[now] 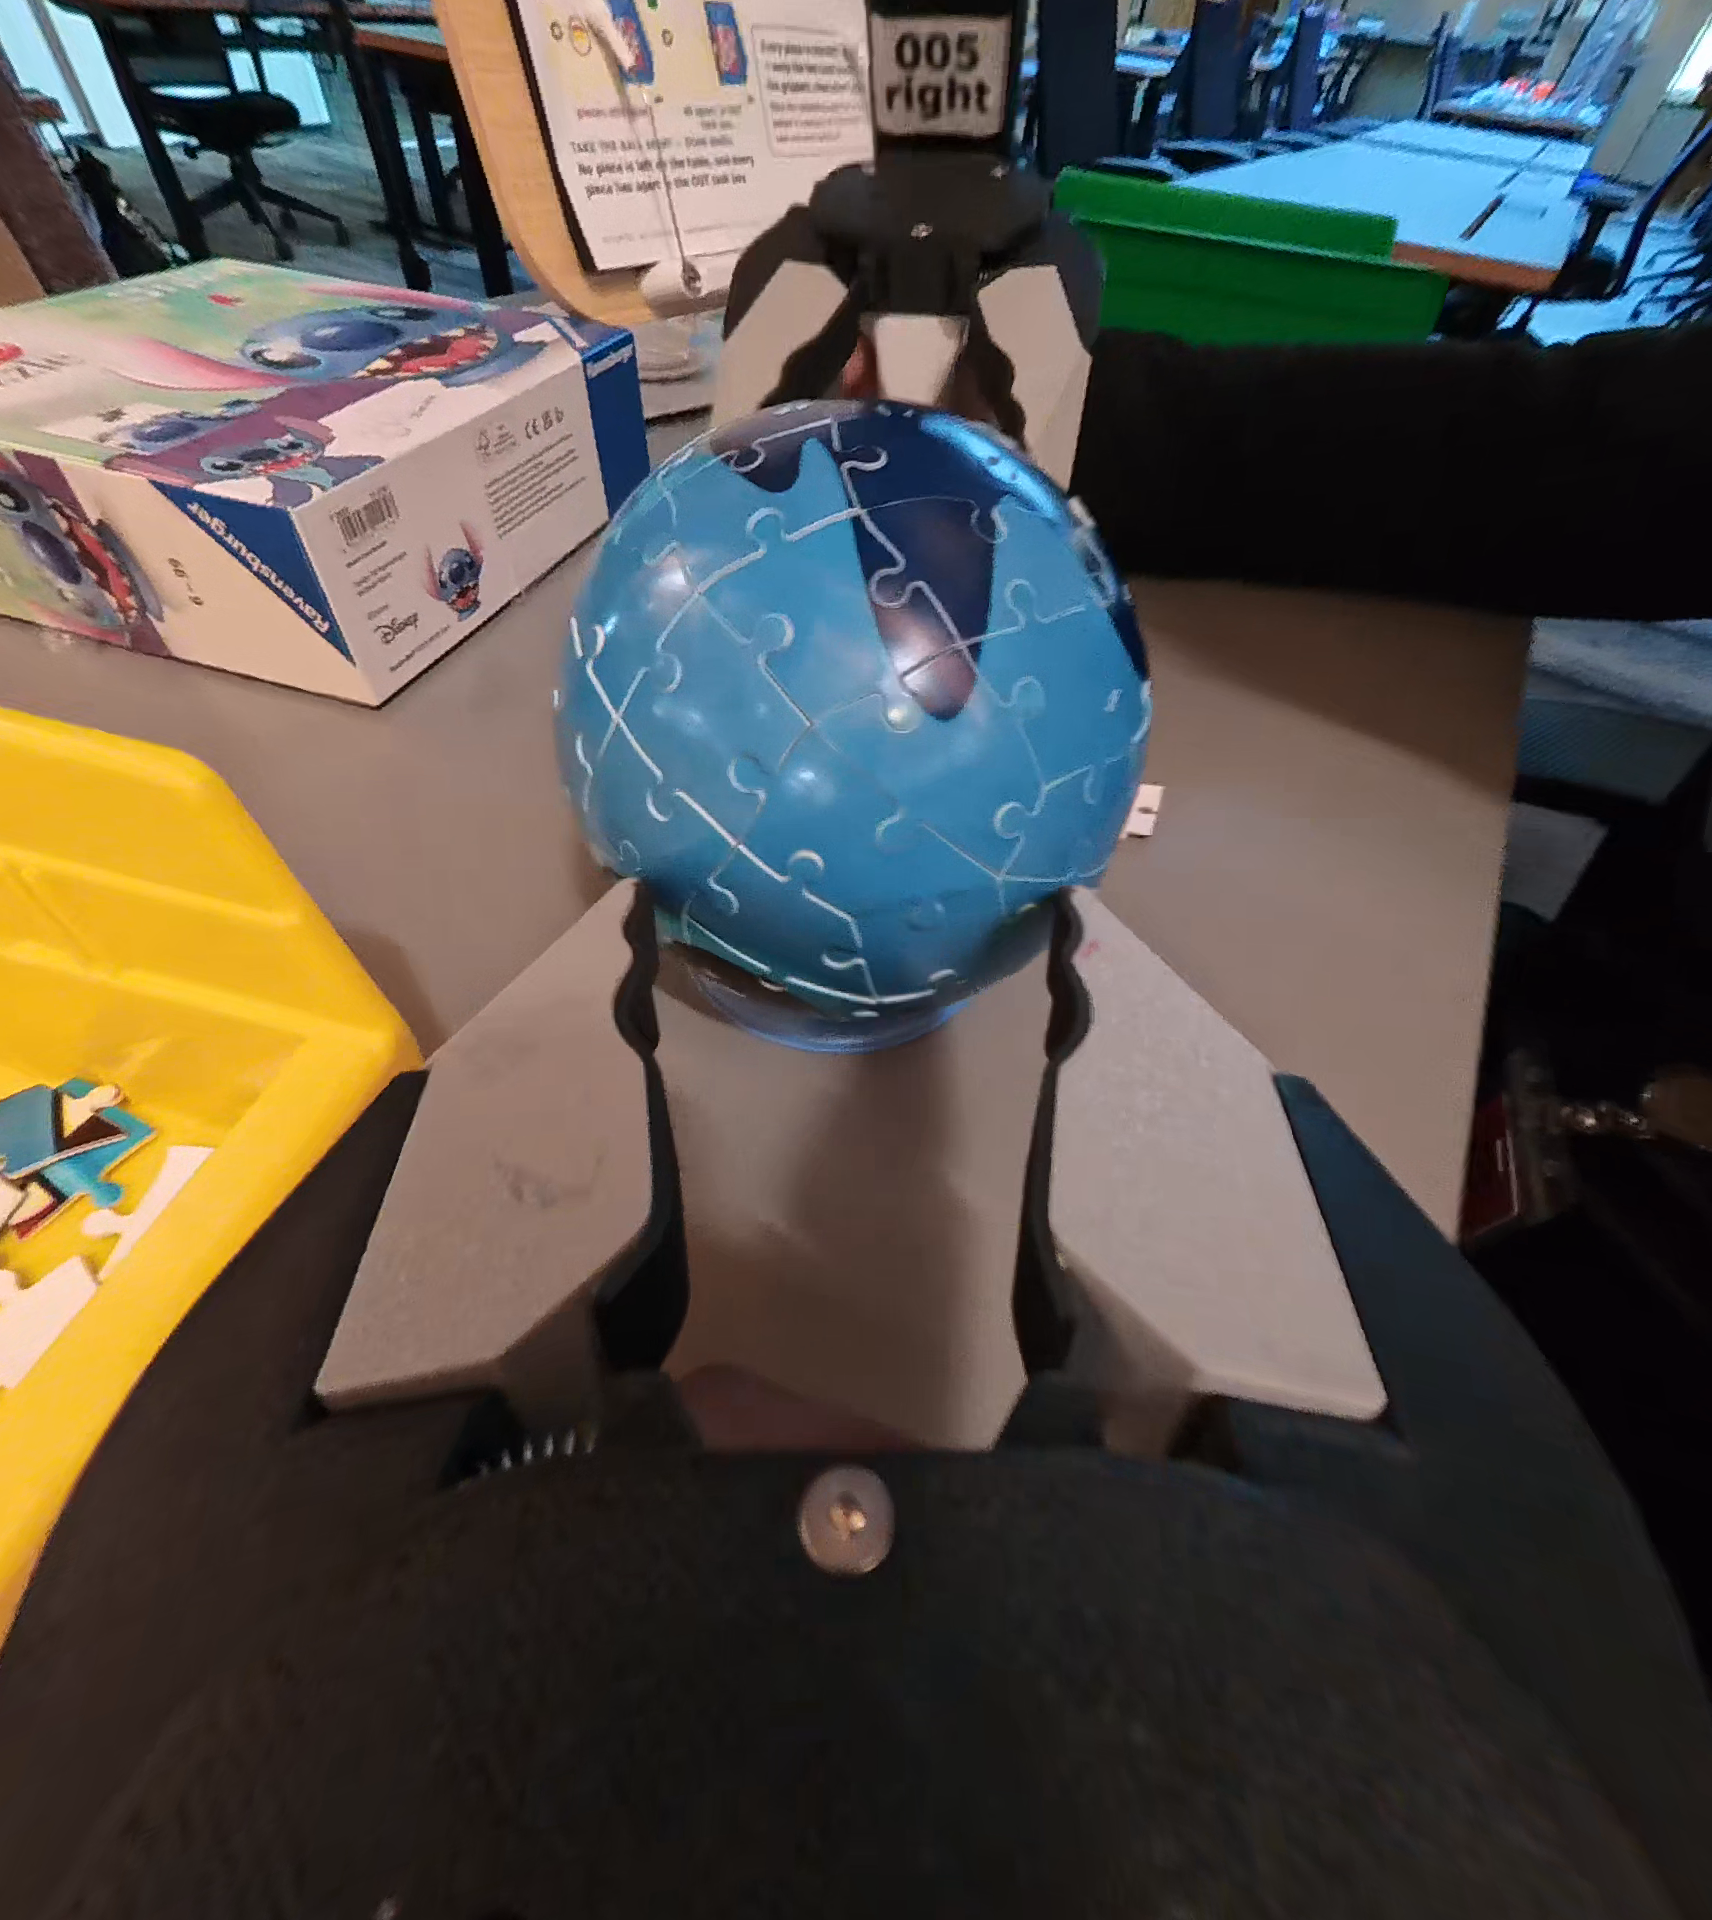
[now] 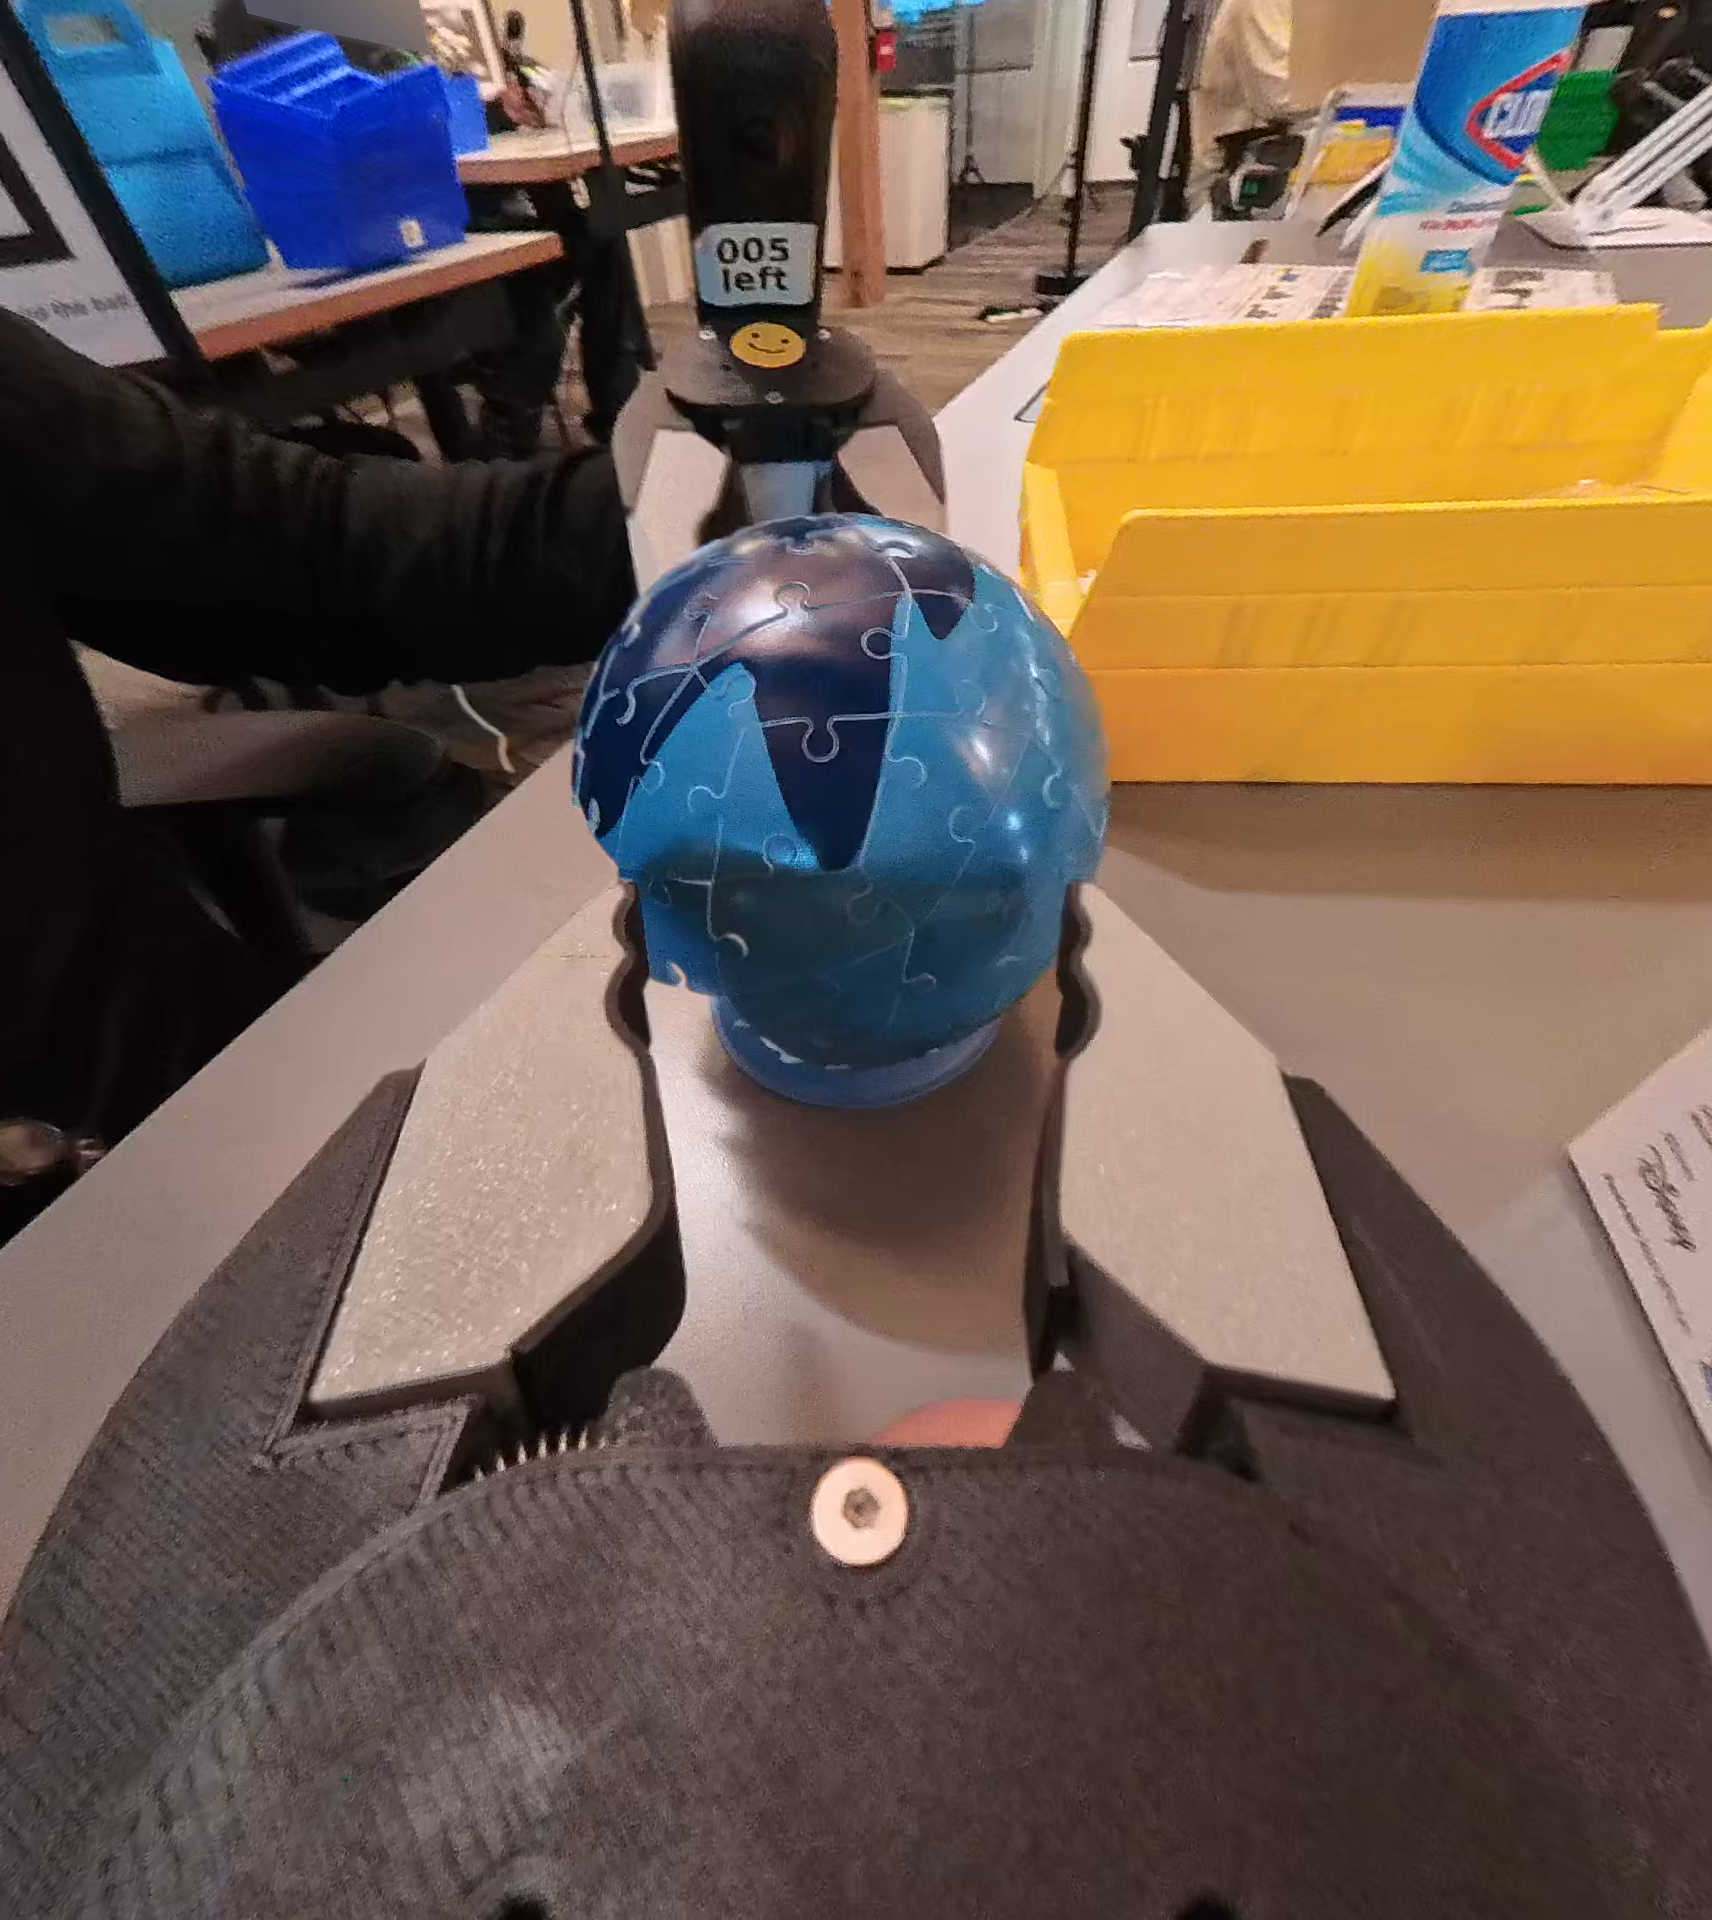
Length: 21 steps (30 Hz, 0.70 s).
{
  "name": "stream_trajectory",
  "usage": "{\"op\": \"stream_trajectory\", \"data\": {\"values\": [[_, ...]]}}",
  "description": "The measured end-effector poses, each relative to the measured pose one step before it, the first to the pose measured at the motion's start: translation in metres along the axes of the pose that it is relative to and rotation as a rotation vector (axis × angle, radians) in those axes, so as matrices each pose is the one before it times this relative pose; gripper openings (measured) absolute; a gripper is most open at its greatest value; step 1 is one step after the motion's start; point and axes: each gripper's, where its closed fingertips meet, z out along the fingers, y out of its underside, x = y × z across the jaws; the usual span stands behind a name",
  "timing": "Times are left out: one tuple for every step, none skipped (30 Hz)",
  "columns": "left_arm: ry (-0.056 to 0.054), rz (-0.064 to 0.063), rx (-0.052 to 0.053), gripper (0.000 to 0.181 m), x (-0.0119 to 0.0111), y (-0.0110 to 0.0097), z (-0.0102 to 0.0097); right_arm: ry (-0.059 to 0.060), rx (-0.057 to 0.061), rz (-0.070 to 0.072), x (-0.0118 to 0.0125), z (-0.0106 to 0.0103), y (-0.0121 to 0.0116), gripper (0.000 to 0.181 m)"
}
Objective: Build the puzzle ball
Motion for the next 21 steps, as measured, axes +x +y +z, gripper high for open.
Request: {"op": "stream_trajectory", "data": {"values": [[0.0003,0.0081,-0.0136,0.077,-0.00061,0.00116,0.00242,-0.0159,0.0025,0.0109,-0.00041,0.00235,0.00012,0.074],[0.0031,0.0013,-0.0048,0.079,0.00004,-0.00012,0.0024,-0.0072,0.0004,0.0061,0.00067,0.00161,0.00029,0.075],[0.0017,-0.0011,-0.0037,0.082,-0.00021,-0.00012,0.0019,-0.0056,0.0036,0.003,0.00078,0.00013,-0.00033,0.076],[0.0012,-0.0058,-0.0027,0.084,-0.00054,-0.00013,0.0014,-0.0044,0.0034,0.0103,0.00098,-0.00065,-0.00037,0.076],[0.0014,-0.0132,0.0025,0.084,-0.00073,-0.00072,0.00085,-0.0032,0.0034,0.0166,0.00105,-0.00076,-0.00031,0.076],[0.0019,-0.0156,0.0021,0.084,-0.00049,-0.00068,0.00045,-0.0009,0.0042,0.0172,0.00088,-0.00069,-0.00063,0.076],[-0.0001,-0.0151,0.0014,0.084,-0.00041,-0.00044,0.00034,0.0015,0.001,0.0145,0.0007,-0.0006,-0.00051,0.075],[-0.0028,-0.0139,-0.0008,0.085,-0.00024,-0.00037,0.00011,0.0014,-0.0034,0.0133,0.0005,-0.0003,-0.00054,0.075],[-0.0044,-0.0121,-0.0031,0.085,0.00008,-0.00047,0.00018,0.0014,-0.0037,0.01,0.00002,-0.00027,-0.00093,0.074],[-0.0045,-0.012,-0.006,0.085,0.00046,-0.00021,0.00027,0.0029,-0.0004,0.0087,-0.00007,-0.0001,-0.00152,0.074],[-0.0065,-0.015,-0.0079,0.087,0.00043,-0.00014,0.00068,0.0038,0.0016,0.015,0.00001,-0.00003,-0.00186,0.074],[-0.0083,-0.022,-0.0065,0.088,0.00002,-0.00051,0.00093,0.004,0.0004,0.0209,0.00046,0.00019,-0.00165,0.074],[-0.0063,-0.0277,-0.0021,0.09,0.00029,-0.00106,0.00103,0.004,0.0007,0.022,0.00043,0.00016,-0.00161,0.075],[-0.008,-0.0237,-0.0009,0.09,0.00045,-0.00094,0.00098,0.0048,0.0032,0.0209,0.0008,0.00015,-0.00157,0.076],[-0.01,-0.0173,-0.0028,0.09,0.00013,-0.00058,0.00057,0.0022,0.0009,0.0214,0.00069,0.00002,-0.00085,0.076],[-0.0069,-0.0159,0.0016,0.091,0.00056,-0.00105,0.00026,-0.0007,-0.0039,0.0227,0.00062,0.00006,0.0002,0.077],[-0.0045,-0.0197,0.0022,0.092,0.00054,-0.00094,0.00022,-0.0026,-0.0041,0.0225,0.0006,-0.00002,0.00054,0.077],[-0.0037,-0.0255,0.0038,0.092,0.00012,-0.00115,0.0004,-0.0038,0.0019,0.024,0.00073,-0.00032,-0.00019,0.077],[-0.0022,-0.0263,0.0052,0.092,0.00028,-0.00145,0.0003,-0.0043,0.0076,0.024,0.00072,-0.00028,-0.00121,0.077],[-0.0003,-0.0233,0.0031,0.092,0.00056,-0.00095,0.0006,-0.0038,0.0056,0.0186,0.00054,-0.00027,-0.00113,0.077],[-0.0007,-0.0185,-0.0006,0.093,0.00041,-0.00003,0.00066,-0.0021,0.0013,0.0103,0.00022,-0.00017,-0.00064,0.077]]}}
